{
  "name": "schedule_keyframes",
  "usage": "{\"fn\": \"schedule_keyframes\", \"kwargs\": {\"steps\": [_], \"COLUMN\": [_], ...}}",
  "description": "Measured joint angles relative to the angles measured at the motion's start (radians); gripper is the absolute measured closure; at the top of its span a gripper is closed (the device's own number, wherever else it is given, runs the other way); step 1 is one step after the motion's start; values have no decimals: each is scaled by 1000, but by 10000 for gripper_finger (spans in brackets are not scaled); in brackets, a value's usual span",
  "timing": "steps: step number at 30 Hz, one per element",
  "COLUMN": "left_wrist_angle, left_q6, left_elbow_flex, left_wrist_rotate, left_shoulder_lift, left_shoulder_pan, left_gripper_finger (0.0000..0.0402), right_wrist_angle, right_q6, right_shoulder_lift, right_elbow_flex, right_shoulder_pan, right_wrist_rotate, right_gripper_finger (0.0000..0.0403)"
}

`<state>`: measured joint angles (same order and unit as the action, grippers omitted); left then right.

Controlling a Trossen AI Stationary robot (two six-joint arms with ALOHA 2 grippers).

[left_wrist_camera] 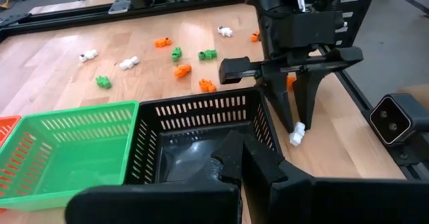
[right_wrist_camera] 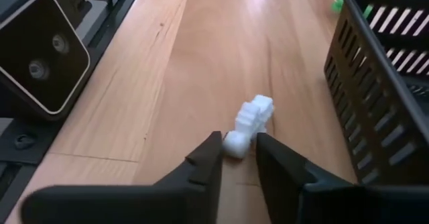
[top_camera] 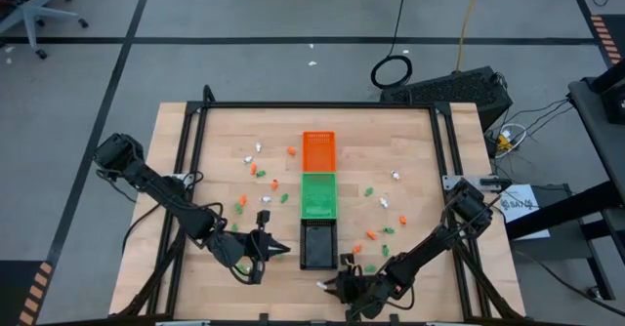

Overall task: Sort Halloween decoration
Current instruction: Put the white skeleton toy into the orange bin

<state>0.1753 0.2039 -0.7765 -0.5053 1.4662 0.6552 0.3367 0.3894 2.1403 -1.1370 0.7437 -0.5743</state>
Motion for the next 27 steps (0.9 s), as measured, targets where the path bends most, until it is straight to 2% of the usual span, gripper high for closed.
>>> {"fn": "schedule_keyframes", "kwargs": {"steps": [6,17,27], "left_wrist_angle": [0,1,22], "left_q6": [1,51,51], "left_elbow_flex": [0,0,0], "left_wrist_rotate": [0,0,0], "left_shoulder_lift": [0,0,0], "left_shoulder_pan": [0,7,34], "left_gripper_finger": [394,394,394], "right_wrist_angle": [-2,27,14], "right_q6": [33,31,-21], "right_shoulder_lift": [0,-22,-123], "right_elbow_flex": [0,5,5], "right_shoulder_pan": [0,3,2], "right_wrist_rotate": [0,2,2], "right_gripper_finger": [394,400,402]}}
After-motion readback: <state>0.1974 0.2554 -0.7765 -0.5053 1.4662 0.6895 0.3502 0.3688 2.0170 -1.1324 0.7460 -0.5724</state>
